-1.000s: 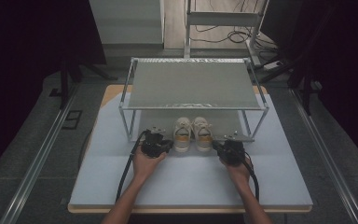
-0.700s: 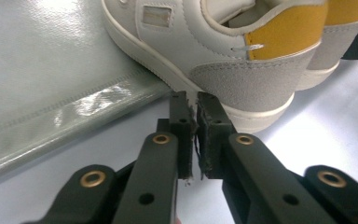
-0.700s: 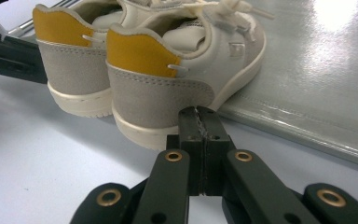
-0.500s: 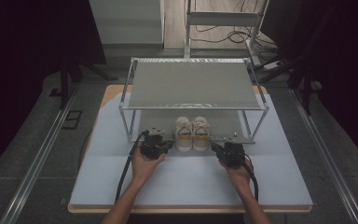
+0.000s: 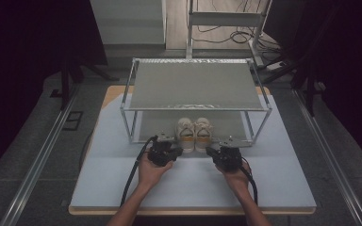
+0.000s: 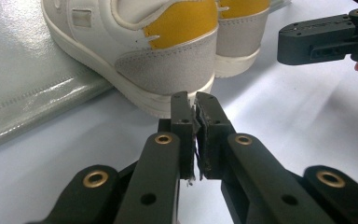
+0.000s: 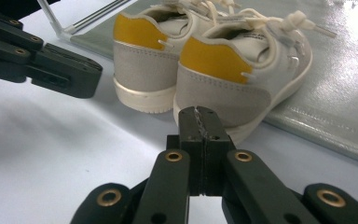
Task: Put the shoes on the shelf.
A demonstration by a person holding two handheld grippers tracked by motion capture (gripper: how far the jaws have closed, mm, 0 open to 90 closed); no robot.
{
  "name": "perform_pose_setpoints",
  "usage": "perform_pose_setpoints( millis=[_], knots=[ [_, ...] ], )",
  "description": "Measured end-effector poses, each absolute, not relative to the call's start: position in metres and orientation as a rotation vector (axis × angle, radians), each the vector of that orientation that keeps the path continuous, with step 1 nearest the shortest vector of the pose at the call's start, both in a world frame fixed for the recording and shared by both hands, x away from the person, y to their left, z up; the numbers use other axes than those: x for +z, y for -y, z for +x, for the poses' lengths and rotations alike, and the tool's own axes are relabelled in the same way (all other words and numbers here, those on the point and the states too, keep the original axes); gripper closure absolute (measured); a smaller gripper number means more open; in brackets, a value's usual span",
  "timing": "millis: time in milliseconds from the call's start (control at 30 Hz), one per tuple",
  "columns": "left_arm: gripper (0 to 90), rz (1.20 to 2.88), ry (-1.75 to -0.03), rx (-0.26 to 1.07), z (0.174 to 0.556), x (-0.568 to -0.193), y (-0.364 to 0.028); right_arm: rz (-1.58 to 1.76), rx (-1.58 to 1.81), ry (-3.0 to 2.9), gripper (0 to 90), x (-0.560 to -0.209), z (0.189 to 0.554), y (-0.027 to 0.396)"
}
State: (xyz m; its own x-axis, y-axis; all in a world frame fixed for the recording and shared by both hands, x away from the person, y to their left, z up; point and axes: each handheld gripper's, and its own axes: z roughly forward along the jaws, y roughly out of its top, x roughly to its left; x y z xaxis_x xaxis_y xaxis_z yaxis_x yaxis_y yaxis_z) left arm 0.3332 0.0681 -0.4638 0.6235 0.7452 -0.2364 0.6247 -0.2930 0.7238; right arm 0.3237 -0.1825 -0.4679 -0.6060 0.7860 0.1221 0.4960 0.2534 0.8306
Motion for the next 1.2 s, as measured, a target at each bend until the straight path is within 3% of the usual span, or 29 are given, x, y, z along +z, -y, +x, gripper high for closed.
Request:
perform_pose_setpoints(
  millis=[1200],
  knots=[
    [87.6,2.036,-1.089,0.176,0.357,-0.466,-0.057,1.204,1.269,-2.188,89.9,-0.472,0.335,0.18]
  ],
)
